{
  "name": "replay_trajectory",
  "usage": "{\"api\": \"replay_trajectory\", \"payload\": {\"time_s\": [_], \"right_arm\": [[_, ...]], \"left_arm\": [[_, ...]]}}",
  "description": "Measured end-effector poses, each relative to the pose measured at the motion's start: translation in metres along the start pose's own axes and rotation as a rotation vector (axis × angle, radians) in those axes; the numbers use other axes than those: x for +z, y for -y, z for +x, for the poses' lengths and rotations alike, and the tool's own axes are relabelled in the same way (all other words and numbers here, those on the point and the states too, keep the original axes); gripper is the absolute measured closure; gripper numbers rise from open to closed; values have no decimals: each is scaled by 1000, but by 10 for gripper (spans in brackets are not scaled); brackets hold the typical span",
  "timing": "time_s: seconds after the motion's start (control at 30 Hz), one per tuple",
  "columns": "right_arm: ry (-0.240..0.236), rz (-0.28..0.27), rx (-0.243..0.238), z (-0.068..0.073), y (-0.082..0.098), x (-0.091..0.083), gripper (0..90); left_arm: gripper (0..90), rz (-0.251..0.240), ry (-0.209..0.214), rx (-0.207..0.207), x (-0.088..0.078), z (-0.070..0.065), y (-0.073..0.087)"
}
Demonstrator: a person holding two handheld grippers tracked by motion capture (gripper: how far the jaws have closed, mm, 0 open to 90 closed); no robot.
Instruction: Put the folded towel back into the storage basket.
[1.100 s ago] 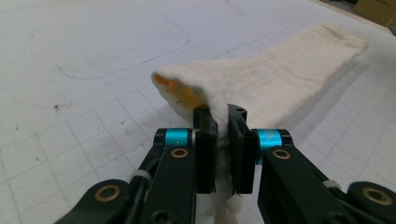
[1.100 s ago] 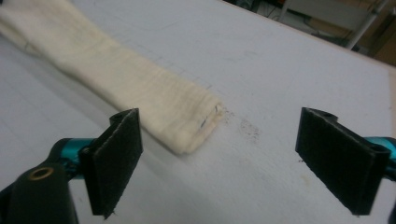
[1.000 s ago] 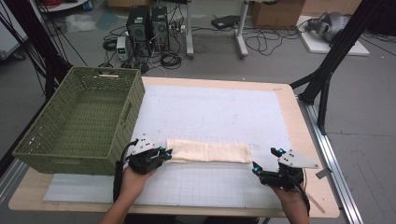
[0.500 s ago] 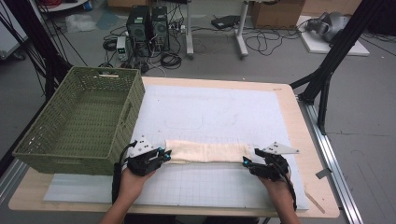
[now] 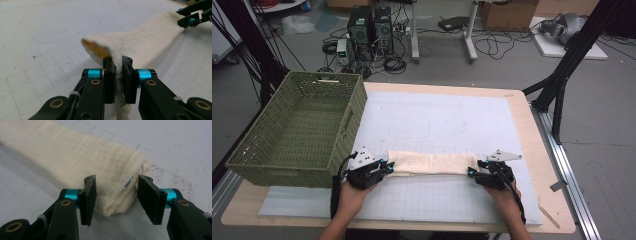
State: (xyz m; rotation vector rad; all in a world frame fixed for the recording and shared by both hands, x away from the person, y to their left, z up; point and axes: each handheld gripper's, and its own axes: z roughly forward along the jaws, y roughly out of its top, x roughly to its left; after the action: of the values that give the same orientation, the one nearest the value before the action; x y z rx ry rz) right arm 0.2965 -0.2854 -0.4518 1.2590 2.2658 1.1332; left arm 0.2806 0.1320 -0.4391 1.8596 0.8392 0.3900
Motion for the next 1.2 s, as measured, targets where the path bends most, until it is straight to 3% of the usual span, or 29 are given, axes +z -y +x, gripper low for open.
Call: {"api": "replay_trajectory", "payload": {"time_s": [0.17, 0.43, 0.53, 0.67, 0.8, 1.2], "right_arm": [[0, -1, 30, 0, 1, 0, 532], [-76, 5, 59, 0, 1, -1, 764], [-75, 5, 51, 1, 1, -1, 775], [-33, 0, -28, 6, -1, -2, 779], [-31, -10, -74, 5, -1, -5, 785], [-24, -49, -69, -3, 0, -12, 786]], "left_arm": [[814, 1, 2, 0, -1, 0, 1], [814, -1, 1, 4, -2, -2, 1], [814, -6, -4, 5, -3, -3, 1], [814, -15, -4, 6, -6, -3, 0], [821, -24, 4, 11, -8, -4, -2], [830, -39, 34, 39, -12, -13, -8]]}}
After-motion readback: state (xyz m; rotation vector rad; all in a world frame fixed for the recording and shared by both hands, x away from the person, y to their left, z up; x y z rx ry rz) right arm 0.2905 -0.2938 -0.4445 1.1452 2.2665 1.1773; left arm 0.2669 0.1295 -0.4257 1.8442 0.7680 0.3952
